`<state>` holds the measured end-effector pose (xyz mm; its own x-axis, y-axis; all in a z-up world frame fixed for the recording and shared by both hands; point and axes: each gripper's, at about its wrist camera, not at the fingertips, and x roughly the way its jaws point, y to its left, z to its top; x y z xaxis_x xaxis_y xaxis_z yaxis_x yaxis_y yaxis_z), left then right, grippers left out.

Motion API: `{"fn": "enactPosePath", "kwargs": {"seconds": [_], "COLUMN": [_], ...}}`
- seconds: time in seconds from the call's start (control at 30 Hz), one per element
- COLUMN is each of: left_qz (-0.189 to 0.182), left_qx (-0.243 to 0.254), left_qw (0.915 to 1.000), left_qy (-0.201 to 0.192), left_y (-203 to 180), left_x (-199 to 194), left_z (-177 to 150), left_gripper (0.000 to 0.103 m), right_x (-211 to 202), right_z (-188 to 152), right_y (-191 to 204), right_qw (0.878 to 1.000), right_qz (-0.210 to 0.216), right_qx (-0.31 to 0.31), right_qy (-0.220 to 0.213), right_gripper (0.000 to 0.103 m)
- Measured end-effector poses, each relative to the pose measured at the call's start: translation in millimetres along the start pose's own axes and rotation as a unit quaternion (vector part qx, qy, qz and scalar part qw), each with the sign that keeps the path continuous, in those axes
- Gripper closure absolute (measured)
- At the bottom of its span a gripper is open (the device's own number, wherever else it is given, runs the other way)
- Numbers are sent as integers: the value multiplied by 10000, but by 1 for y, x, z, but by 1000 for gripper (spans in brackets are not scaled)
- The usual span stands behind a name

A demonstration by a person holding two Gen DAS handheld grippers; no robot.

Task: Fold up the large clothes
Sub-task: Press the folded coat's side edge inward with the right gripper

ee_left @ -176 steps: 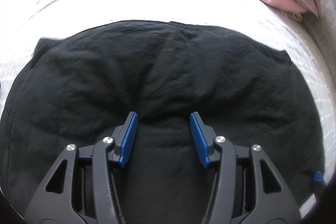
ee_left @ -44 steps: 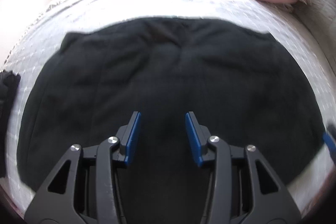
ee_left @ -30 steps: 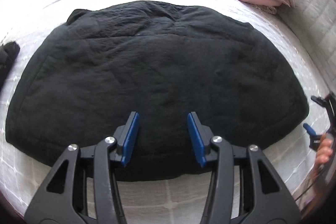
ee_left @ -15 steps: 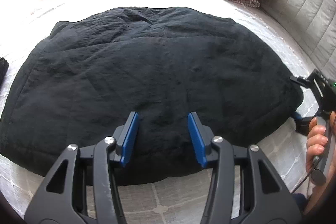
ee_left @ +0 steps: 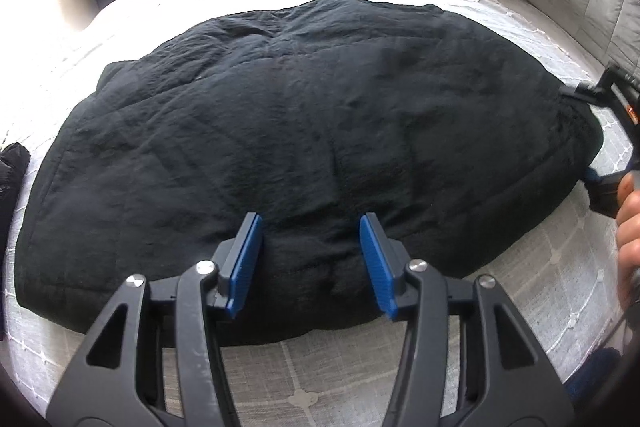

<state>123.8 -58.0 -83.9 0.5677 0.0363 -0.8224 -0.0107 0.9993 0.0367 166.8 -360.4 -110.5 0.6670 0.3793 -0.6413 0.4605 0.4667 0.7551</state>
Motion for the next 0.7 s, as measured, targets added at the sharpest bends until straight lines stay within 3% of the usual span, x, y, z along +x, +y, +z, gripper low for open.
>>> {"fn": "enactPosePath", "kwargs": {"seconds": [0.13, 0.27, 0.4, 0.7], "left_qz": [-85, -103, -110, -136], "left_qx": [-88, -121, -130, -141], "left_qw": [9999, 9999, 9999, 9998], "left_qy": [24, 29, 32, 50], "left_y": [3, 3, 4, 4], "left_x": [1, 1, 1, 2], "left_z": [0, 0, 0, 0], "left_gripper": [50, 49, 49, 49], "right_x": [-7, 11, 16, 7], "right_z": [0, -4, -8, -15], "right_y": [9, 12, 15, 43], "right_qw": [9991, 9996, 9995, 9962], "right_qz": [403, 31, -18, 64], "right_qx": [-107, -247, -269, -861], "right_qy": [-111, 110, 149, -146], "right_gripper": [23, 24, 25, 55]}}
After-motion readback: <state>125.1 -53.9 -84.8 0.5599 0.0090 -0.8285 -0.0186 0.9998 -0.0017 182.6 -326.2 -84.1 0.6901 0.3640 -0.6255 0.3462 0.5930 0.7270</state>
